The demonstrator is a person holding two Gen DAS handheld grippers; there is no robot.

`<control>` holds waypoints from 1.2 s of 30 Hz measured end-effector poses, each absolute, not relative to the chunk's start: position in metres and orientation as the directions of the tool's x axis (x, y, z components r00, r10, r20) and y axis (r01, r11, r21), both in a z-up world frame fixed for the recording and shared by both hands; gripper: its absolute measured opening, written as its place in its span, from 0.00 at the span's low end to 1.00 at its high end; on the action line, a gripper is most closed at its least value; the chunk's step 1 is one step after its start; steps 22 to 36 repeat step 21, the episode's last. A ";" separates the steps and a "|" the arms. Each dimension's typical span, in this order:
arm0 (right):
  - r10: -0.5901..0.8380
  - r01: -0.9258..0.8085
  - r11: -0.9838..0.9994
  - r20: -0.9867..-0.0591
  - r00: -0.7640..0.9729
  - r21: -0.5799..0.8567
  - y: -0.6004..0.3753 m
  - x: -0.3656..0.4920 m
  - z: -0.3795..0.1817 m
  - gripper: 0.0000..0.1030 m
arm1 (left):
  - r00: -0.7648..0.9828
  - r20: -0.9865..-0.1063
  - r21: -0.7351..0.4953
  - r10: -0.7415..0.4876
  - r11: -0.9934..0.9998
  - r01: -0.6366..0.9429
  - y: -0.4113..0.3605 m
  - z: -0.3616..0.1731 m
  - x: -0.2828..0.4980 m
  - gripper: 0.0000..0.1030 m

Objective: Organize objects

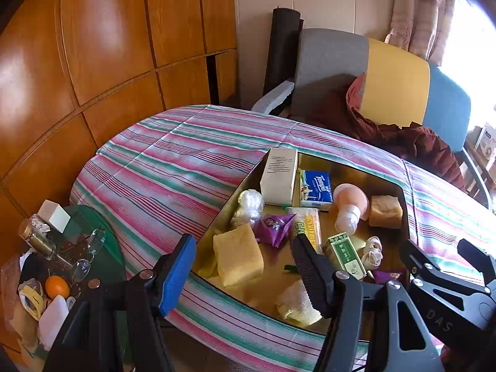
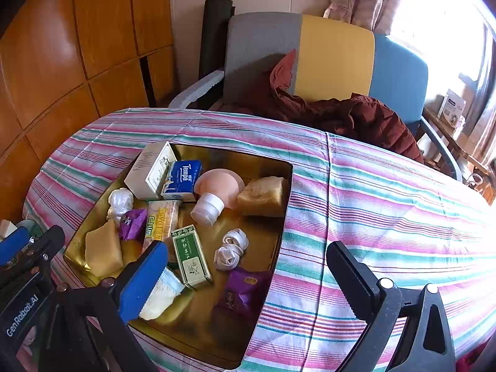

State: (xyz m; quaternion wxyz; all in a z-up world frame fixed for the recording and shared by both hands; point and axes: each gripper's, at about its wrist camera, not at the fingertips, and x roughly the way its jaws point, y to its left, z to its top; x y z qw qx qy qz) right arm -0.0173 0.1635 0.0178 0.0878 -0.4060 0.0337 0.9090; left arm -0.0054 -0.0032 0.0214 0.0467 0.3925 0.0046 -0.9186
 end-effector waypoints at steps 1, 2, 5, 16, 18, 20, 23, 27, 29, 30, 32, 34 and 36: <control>0.136 -0.192 -0.981 -0.744 -0.655 -0.011 0.164 -0.017 0.018 1.00 | -0.690 -0.719 0.027 -0.081 -0.996 0.088 -0.003 0.022 -0.005 0.64; 0.139 -0.195 -0.981 -0.743 -0.654 -0.011 0.164 -0.017 0.017 1.00 | -0.692 -0.718 0.024 -0.078 -0.996 0.087 -0.002 0.022 -0.005 0.64; 0.142 -0.202 -0.979 -0.744 -0.653 -0.009 0.164 -0.017 0.017 1.00 | -0.696 -0.714 0.028 -0.077 -0.996 0.081 0.000 0.023 -0.004 0.64; 0.159 -0.219 -0.976 -0.731 -0.663 -0.014 0.166 -0.016 0.020 1.00 | -0.679 -0.731 0.032 -0.072 -0.997 0.072 0.004 0.016 -0.005 0.64; 0.155 -0.217 -0.976 -0.734 -0.661 -0.011 0.166 -0.016 0.019 1.00 | -0.683 -0.726 0.036 -0.083 -0.996 0.082 0.005 0.015 -0.004 0.64; 0.154 -0.219 -0.976 -0.736 -0.660 -0.008 0.167 -0.016 0.018 1.00 | -0.685 -0.724 0.043 -0.085 -0.996 0.078 0.006 0.015 -0.003 0.64; 0.151 -0.217 -0.976 -0.736 -0.660 -0.005 0.168 -0.016 0.018 1.00 | -0.684 -0.724 0.044 -0.084 -0.996 0.076 0.007 0.014 -0.003 0.64; 0.151 -0.217 -0.976 -0.736 -0.660 -0.005 0.168 -0.016 0.018 1.00 | -0.684 -0.724 0.044 -0.084 -0.996 0.076 0.007 0.014 -0.003 0.64; 0.151 -0.217 -0.976 -0.736 -0.660 -0.005 0.168 -0.016 0.018 1.00 | -0.684 -0.724 0.044 -0.084 -0.996 0.076 0.007 0.014 -0.003 0.64; 0.151 -0.217 -0.976 -0.736 -0.660 -0.005 0.168 -0.016 0.018 1.00 | -0.684 -0.724 0.044 -0.084 -0.996 0.076 0.007 0.014 -0.003 0.64; 0.151 -0.217 -0.976 -0.736 -0.660 -0.005 0.168 -0.016 0.018 1.00 | -0.684 -0.724 0.044 -0.084 -0.996 0.076 0.007 0.014 -0.003 0.64; 0.151 -0.217 -0.976 -0.736 -0.660 -0.005 0.168 -0.016 0.018 1.00 | -0.684 -0.724 0.044 -0.084 -0.996 0.076 0.007 0.014 -0.003 0.64; 0.151 -0.217 -0.976 -0.736 -0.660 -0.005 0.168 -0.016 0.018 1.00 | -0.684 -0.724 0.044 -0.084 -0.996 0.076 0.007 0.014 -0.003 0.64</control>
